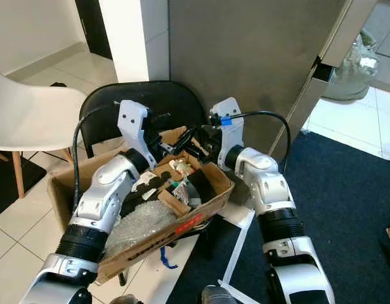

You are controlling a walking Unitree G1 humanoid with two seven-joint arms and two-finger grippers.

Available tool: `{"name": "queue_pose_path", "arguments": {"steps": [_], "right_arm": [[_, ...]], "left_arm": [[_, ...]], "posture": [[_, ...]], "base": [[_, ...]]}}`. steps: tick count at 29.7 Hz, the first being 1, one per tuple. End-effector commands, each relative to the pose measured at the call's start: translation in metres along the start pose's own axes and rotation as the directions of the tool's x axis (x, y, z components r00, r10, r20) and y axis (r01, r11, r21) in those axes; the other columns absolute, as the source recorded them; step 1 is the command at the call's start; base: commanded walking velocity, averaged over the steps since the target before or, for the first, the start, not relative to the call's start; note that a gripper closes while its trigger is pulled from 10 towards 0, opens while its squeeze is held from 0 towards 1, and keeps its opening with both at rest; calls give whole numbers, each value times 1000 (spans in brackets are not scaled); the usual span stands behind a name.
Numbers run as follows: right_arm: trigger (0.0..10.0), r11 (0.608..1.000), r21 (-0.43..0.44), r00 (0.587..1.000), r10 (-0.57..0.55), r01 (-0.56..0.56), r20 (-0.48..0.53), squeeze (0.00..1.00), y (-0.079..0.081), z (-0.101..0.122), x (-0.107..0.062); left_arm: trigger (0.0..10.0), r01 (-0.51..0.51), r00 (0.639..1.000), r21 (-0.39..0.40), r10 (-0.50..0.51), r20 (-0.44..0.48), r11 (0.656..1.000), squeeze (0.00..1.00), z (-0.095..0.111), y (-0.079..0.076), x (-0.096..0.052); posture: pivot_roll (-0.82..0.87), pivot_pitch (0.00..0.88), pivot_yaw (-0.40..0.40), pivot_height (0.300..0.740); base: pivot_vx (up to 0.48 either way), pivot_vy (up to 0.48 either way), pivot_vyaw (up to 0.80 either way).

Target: Picking trash to rubbish bin

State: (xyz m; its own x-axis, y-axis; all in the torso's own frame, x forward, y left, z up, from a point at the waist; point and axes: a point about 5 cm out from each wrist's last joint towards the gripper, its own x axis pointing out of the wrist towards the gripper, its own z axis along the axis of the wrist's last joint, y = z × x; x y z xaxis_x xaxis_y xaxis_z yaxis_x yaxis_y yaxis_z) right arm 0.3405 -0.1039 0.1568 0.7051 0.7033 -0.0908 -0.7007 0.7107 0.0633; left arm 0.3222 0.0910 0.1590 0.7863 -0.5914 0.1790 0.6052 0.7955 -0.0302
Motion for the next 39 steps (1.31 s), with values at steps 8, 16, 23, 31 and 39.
{"name": "queue_pose_path", "arguments": {"steps": [8, 16, 23, 31, 39], "right_arm": [[10000, 1000, -6, 1000, 7, -7, 17, 0, 0, 3, 1], [10000, 1000, -7, 1000, 7, -7, 15, 0, 0, 3, 1], [10000, 1000, -7, 1000, 7, -7, 14, 0, 0, 3, 1], [10000, 1000, -8, 1000, 7, -7, 13, 0, 0, 2, 1], [10000, 1000, -9, 1000, 7, -6, 10, 0, -1, 1, 1]], "left_arm": [[10000, 7, 998, 4, -6, -58, 1000, 0, -9, -2, 2], [10000, 9, 998, 8, -8, -64, 1000, 0, -9, -2, 2], [10000, 11, 998, 11, -10, -66, 1000, 0, -9, -3, 2], [10000, 14, 998, 15, -13, -69, 1000, 0, -10, -3, 3], [10000, 18, 997, 18, -17, -72, 1000, 0, -11, -3, 3]], "posture": [[-23, 0, -82, 740], [-25, 0, -81, 740], [-24, 0, -83, 740], [-23, 0, -83, 740], [-24, 0, -82, 740]], "base": [[-34, 0, 0], [-230, 0, 0], [-289, 0, 0], [-296, 0, 0], [-305, 0, 0]]}}
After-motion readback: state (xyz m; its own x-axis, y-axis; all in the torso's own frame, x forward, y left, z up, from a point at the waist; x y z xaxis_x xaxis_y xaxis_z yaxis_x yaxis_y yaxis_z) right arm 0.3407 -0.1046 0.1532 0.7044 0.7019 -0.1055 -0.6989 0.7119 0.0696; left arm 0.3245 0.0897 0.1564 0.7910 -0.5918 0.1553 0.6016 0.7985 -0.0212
